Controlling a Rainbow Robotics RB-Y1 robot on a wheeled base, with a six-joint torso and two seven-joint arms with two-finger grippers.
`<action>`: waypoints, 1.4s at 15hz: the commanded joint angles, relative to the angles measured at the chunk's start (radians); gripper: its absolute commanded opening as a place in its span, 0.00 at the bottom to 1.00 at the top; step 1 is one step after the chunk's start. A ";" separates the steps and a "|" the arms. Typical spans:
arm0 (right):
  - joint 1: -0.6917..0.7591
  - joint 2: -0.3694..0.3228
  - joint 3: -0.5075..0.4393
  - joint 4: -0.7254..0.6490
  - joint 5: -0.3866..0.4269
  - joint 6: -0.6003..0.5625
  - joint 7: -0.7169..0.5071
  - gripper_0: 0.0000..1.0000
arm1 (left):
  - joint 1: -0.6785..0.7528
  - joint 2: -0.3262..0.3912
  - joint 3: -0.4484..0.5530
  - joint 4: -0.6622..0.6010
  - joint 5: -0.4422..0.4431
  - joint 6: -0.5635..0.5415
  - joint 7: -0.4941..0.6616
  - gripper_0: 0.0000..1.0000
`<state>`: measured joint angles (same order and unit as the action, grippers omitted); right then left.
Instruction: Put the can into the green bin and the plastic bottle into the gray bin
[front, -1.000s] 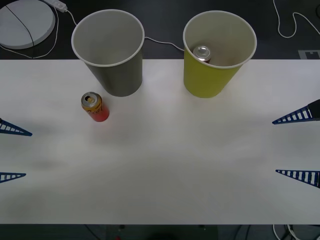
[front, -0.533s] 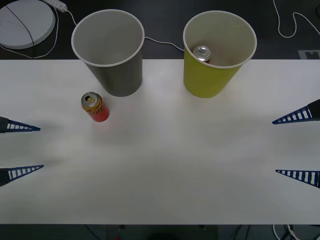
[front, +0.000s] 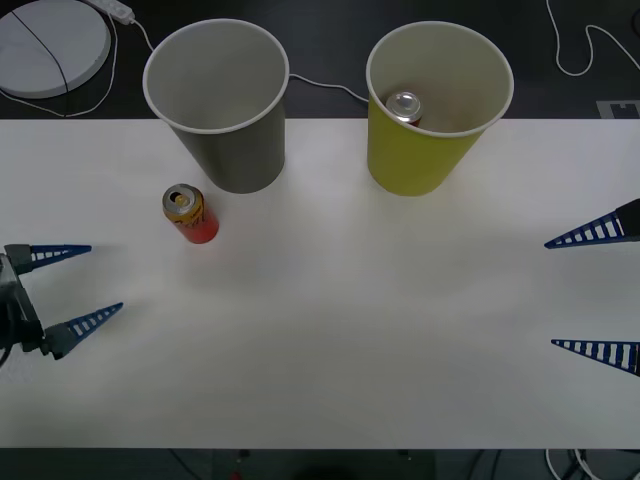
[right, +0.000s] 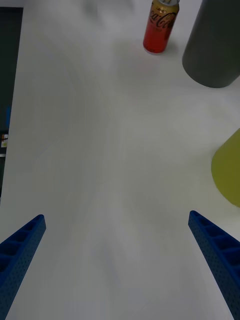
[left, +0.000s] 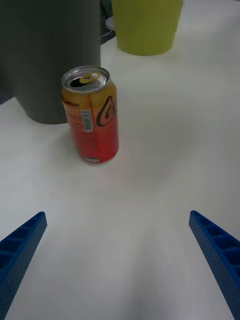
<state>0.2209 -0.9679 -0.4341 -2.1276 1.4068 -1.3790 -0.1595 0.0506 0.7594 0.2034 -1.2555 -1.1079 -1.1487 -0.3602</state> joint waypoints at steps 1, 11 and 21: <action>0.000 0.000 0.000 0.000 0.000 0.000 0.000 1.00 | 0.008 -0.046 -0.006 0.001 0.028 0.072 0.001 1.00; 0.000 0.000 0.000 0.000 0.000 0.000 0.000 1.00 | 0.003 -0.160 -0.071 0.005 0.125 0.216 -0.014 1.00; 0.000 0.000 0.000 0.000 0.000 0.000 0.000 1.00 | -0.046 -0.262 -0.071 0.008 0.155 0.270 -0.118 1.00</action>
<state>0.2209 -0.9679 -0.4341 -2.1276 1.4068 -1.3790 -0.1595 0.0091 0.5091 0.1329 -1.2471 -0.9496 -0.8793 -0.4741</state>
